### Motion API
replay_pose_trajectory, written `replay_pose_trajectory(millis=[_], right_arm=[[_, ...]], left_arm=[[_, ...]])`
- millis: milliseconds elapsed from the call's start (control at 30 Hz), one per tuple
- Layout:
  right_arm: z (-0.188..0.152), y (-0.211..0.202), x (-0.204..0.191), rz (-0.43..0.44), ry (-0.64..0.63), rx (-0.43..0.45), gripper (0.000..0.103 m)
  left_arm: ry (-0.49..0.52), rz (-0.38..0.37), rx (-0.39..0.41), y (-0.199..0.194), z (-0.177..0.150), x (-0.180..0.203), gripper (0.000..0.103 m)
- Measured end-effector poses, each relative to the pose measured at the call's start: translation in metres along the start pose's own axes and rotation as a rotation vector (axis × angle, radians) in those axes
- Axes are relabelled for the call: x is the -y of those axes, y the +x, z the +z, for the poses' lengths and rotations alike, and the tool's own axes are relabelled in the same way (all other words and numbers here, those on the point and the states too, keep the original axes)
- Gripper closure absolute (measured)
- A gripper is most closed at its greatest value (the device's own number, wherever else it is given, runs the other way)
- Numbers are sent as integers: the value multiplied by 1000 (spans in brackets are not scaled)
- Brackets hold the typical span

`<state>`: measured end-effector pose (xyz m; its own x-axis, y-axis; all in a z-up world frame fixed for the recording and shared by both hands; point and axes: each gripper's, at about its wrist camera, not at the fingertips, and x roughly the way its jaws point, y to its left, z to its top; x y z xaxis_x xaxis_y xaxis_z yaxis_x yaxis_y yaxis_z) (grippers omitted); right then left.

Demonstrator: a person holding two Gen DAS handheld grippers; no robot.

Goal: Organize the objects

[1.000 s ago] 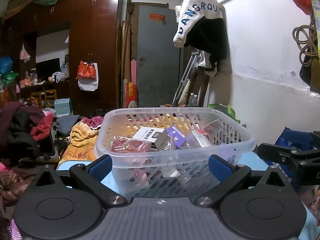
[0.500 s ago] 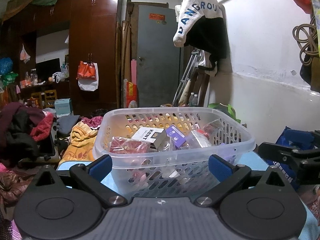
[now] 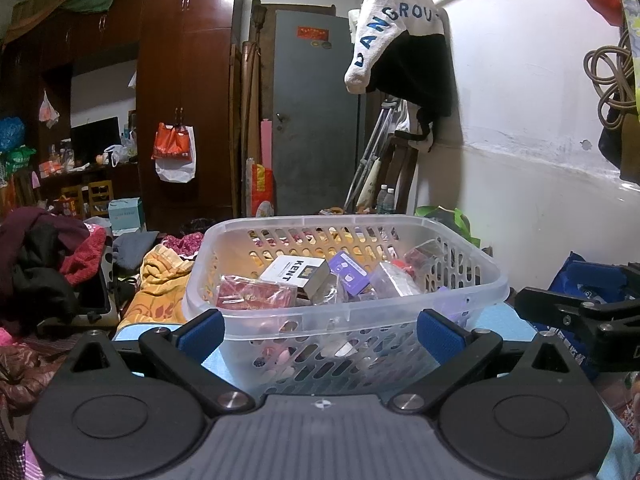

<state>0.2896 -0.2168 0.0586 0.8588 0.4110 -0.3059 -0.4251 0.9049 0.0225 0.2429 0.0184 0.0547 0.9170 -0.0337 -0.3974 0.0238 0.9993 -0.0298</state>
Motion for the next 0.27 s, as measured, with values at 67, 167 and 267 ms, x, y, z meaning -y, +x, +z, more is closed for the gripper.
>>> replay_pose_trajectory(millis=[67,167,267], right_arm=[[0,0,0,-1,-1,1,0],[0,0,1,0,0,0,0],[0,0,1,2,-1,-2,0]], left_arm=[[1,-1,-2,0,0,0,0],[1,-12,3,-1,-1,1,0],[2,0,18,-2,-1,1,0]])
